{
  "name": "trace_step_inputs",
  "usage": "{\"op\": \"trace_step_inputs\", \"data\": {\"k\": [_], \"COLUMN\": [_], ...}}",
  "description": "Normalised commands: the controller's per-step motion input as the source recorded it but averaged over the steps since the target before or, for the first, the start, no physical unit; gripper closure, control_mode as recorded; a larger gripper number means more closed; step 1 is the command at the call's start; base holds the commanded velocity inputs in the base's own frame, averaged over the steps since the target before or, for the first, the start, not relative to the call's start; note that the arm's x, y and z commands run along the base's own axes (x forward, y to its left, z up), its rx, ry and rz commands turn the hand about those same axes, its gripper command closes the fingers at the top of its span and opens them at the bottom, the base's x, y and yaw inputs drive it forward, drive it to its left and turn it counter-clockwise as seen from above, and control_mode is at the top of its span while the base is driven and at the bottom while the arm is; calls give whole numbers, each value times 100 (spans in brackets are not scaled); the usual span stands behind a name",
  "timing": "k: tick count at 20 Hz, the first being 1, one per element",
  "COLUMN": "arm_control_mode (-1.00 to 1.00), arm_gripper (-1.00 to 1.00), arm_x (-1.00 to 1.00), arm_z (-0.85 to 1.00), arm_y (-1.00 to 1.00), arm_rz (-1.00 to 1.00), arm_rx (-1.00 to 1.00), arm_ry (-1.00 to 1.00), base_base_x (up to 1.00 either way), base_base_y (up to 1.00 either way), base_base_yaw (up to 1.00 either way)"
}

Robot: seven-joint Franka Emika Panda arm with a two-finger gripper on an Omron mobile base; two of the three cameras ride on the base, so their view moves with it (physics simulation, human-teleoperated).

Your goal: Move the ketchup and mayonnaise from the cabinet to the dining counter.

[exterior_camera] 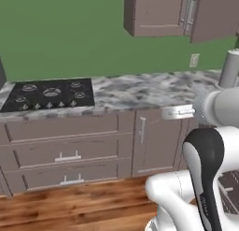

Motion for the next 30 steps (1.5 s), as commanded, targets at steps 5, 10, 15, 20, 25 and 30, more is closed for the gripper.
{"op": "trace_step_inputs", "data": {"k": [5,10,15,20,25,30], "arm_control_mode": [100,100,100,100,100,100], "arm_gripper": [-100,-100,-100,-100,-100,-100], "arm_x": [0,0,0,0,0,0], "arm_z": [0,0,0,0,0,0], "arm_y": [0,0,0,0,0,0], "arm_rz": [0,0,0,0,0,0], "arm_rx": [0,0,0,0,0,0], "arm_ry": [0,0,0,0,0,0], "base_base_x": [41,38,47,53,45,49], "base_base_y": [0,9,24,10,0,0], "base_base_yaw": [-45,-61,-53,-42,-29,-18]}}
